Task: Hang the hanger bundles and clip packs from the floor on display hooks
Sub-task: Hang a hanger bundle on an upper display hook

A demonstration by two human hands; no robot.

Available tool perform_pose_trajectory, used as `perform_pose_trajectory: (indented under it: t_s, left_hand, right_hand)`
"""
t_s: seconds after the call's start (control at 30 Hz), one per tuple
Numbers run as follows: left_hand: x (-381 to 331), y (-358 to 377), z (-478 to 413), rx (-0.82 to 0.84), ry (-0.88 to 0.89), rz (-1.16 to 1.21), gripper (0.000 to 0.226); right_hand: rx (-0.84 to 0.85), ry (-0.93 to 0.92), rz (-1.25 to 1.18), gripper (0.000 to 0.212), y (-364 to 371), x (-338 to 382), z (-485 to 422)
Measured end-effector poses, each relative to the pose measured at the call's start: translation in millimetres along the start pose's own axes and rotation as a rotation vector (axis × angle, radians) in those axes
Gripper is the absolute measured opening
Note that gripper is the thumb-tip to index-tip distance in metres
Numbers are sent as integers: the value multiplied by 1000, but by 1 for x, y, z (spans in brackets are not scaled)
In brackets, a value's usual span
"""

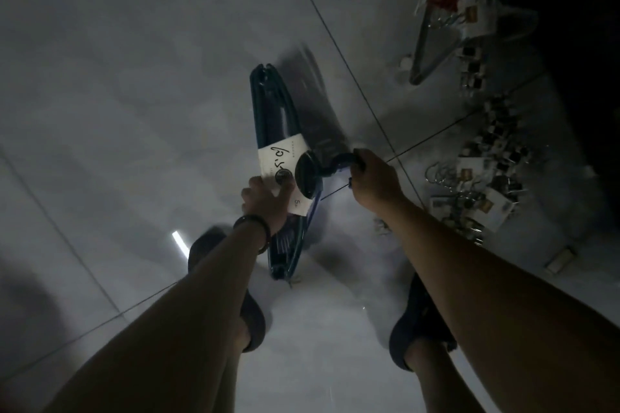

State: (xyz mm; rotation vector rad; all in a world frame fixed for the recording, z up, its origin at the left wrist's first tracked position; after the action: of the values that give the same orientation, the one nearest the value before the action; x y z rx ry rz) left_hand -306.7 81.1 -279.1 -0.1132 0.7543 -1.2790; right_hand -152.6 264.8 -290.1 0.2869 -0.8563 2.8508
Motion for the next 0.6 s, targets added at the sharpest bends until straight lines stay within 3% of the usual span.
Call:
perform_pose_trajectory:
  t_s: [0.07, 0.23, 0.37, 0.5, 0.6]
  left_hand:
    - [7, 8, 2, 52, -72, -31, 72]
    - [11, 10, -3, 120, -58, 129, 72]
    - [10, 10, -11, 128, -131, 389, 83]
    - [2, 11, -14, 261, -138, 565, 22]
    - [12, 4, -13, 253, -223, 619, 24]
  right_hand:
    - [-50, 4, 39, 34, -2, 1, 5]
    - [5, 121, -116, 32, -7, -10, 5]
    - [71, 157, -122, 49, -1, -11, 1]
    - [41, 79, -136, 21, 6, -22, -14]
    - [55, 108, -213, 9, 2, -27, -14]
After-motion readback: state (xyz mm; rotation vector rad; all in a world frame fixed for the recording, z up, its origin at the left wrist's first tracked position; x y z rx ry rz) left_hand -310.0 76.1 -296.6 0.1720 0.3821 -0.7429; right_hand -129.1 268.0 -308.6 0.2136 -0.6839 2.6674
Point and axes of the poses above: each hand's wrist, its own z-axis away from the middle knuckle, its own y-axis out of the palm, x = y × z, the point moved 5 cm from there along -z, towards the middle knuckle, and after that the axes turned 11 degrees about y, right-handed, at the moved point
